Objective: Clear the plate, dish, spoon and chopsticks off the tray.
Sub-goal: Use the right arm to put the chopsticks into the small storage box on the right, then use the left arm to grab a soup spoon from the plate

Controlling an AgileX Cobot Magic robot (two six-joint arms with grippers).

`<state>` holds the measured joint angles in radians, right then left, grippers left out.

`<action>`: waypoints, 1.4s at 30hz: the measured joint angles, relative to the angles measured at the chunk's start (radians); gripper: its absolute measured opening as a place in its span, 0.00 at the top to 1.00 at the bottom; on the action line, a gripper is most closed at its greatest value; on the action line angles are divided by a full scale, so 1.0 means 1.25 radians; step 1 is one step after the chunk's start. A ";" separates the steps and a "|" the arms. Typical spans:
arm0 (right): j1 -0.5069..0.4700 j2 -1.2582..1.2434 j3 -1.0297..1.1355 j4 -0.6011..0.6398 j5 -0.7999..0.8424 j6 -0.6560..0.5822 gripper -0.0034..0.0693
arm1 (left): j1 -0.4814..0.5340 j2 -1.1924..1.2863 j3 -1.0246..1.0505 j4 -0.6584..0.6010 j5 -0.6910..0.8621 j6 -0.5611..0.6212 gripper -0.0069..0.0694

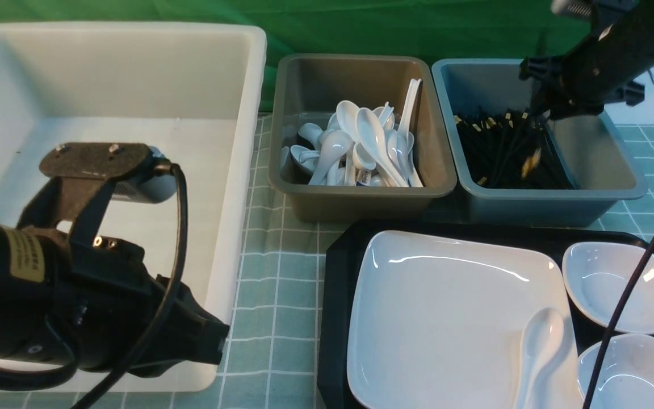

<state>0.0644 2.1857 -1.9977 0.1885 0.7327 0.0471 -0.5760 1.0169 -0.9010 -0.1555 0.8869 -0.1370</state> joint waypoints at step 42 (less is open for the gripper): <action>-0.080 -0.968 0.773 -0.139 0.265 -0.105 0.92 | -0.369 0.804 -0.631 -0.005 -0.008 0.020 0.40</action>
<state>-0.0355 0.9752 -1.0315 0.0144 1.0636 -0.0838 -1.0374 2.0219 -1.6896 -0.1614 0.8764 -0.1114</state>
